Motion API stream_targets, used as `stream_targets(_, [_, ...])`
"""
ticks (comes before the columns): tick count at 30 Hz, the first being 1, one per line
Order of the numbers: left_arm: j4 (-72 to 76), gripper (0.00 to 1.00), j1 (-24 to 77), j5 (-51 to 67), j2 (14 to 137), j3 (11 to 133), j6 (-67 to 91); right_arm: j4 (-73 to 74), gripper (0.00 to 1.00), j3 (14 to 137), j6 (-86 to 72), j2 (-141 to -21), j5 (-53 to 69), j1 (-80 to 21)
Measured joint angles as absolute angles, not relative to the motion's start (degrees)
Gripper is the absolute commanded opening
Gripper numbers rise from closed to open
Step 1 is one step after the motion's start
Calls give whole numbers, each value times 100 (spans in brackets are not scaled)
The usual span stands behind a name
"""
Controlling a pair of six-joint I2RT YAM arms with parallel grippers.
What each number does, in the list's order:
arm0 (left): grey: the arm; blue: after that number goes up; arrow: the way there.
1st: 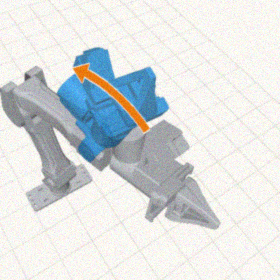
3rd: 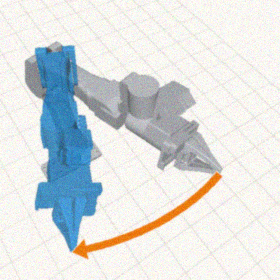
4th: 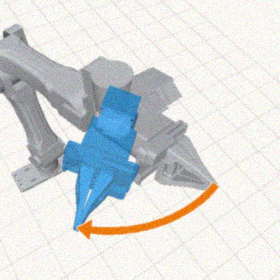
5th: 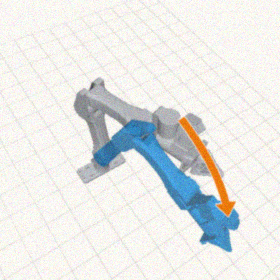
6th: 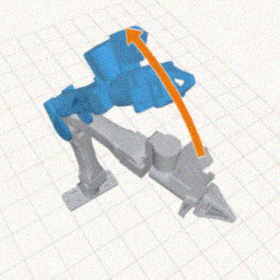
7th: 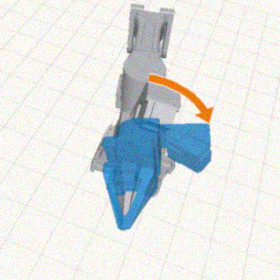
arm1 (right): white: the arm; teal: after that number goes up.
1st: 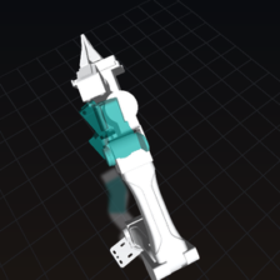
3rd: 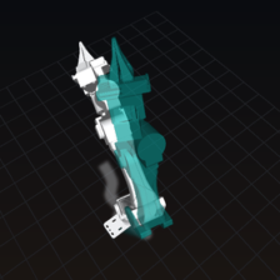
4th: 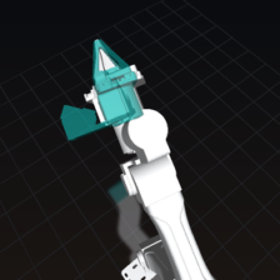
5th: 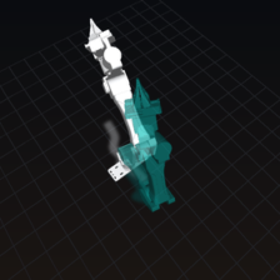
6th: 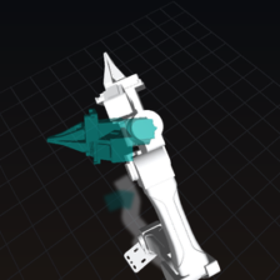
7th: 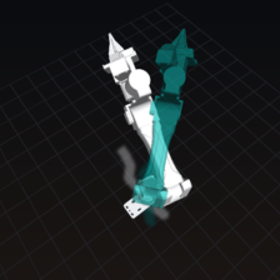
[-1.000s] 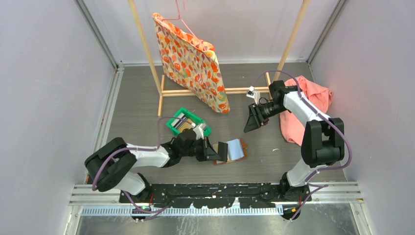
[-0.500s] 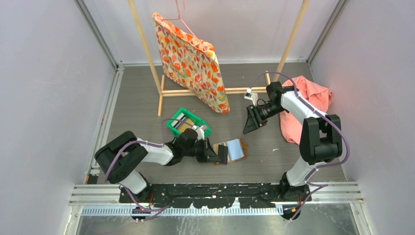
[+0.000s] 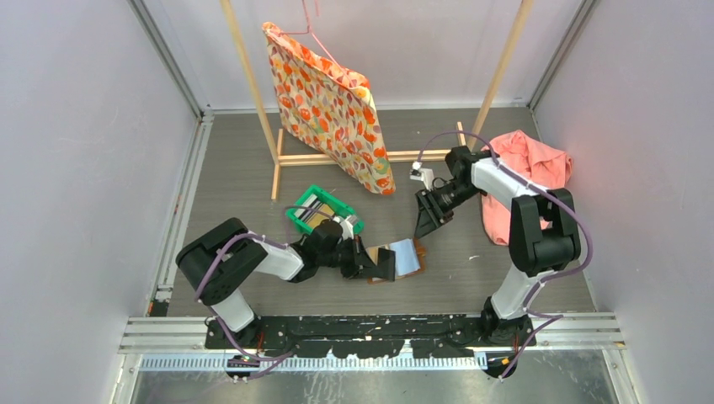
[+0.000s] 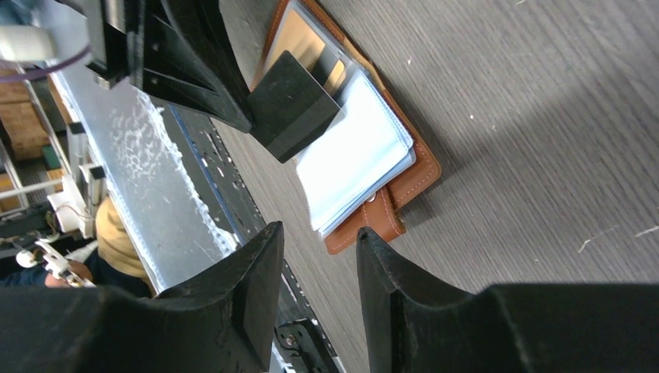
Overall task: Put the credit cards into the card holder
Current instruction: Insert the credit card into the card holder.
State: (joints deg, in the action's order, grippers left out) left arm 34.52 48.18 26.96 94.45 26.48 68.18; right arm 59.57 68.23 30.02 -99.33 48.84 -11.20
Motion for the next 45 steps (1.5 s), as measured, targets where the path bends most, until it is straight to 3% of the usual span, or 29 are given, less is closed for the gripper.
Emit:
stream_targets(10, [3446,1,4788,2665,9461,2648,7052,5800,43,6744,2974,-10267,3986,-1638])
stream_targets(19, [3433,1,4788,2536,9494,2705,7166,5747,35,6726,2956,-10420,3566,-1852])
stream_targets(45, [3426,0,5011,2093,9741,2952,7159,5752,34,6726,2825,-10744,3238,-2095])
